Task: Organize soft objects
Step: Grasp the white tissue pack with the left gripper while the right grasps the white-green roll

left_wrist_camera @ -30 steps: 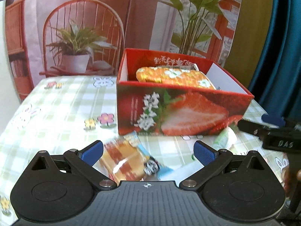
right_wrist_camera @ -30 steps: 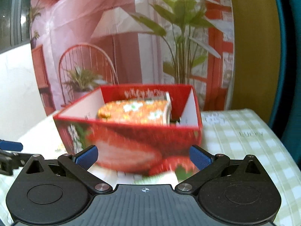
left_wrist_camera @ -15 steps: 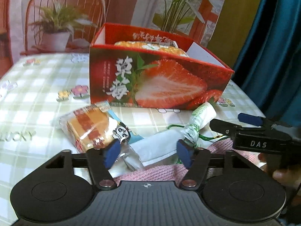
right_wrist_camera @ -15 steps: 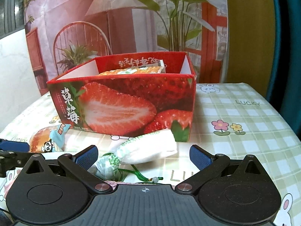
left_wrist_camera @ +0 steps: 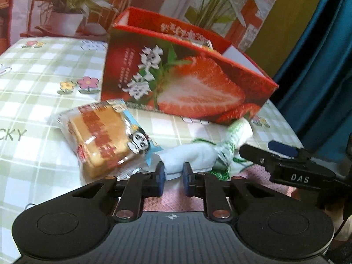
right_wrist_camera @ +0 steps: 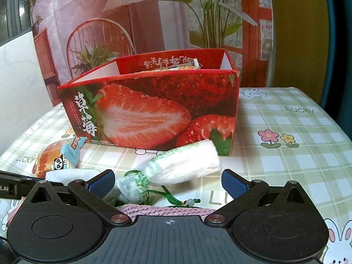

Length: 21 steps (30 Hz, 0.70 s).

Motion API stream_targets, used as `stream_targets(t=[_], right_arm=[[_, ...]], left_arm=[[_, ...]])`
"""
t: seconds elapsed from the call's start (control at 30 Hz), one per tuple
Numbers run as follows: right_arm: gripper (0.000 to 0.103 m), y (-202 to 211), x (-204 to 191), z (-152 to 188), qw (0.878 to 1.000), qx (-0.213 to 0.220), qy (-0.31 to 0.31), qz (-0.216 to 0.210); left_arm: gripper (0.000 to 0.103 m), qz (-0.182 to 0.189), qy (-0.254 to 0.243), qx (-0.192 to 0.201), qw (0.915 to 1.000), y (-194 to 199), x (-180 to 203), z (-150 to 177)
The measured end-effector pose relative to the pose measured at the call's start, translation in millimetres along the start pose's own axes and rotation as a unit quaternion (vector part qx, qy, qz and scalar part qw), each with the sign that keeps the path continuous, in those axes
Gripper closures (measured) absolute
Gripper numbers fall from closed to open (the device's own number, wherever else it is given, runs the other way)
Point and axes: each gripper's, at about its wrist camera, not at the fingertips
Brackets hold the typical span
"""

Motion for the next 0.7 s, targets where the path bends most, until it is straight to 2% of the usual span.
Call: stream_targets(t=[0.13, 0.43, 0.63, 0.7], right_arm=[[0.002, 0.5, 0.5, 0.3, 1.000, 0.003, -0.001, -0.002], [0.014, 3.6, 1.9, -0.3, 1.000, 0.008, -0.002, -0.018], [0.031, 4.3, 5.2, -9.3, 0.999, 0.010, 0.004, -0.032], [0.033, 4.6, 8.7, -15.2, 0.999, 0.014, 0.002, -0.035]], left_arm=[[0.090, -0.009, 0.002, 0.027, 0.9996, 9.5, -1.2, -1.9], [0.091, -0.030, -0.024, 0.075, 0.9964, 28.4, 4.0, -5.9], [0.091, -0.034, -0.019, 0.069, 0.9969, 22.9, -1.4, -6.6], [0.091, -0.033, -0.015, 0.063, 0.9973, 20.2, -4.7, -5.9]])
Point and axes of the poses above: each gripper's, at about its wrist camera, not at the fingertips, and y roughly against the way its jaws point, x to its right, z to its underside, and after that the axes turned 12 degrees about -x, right-handed
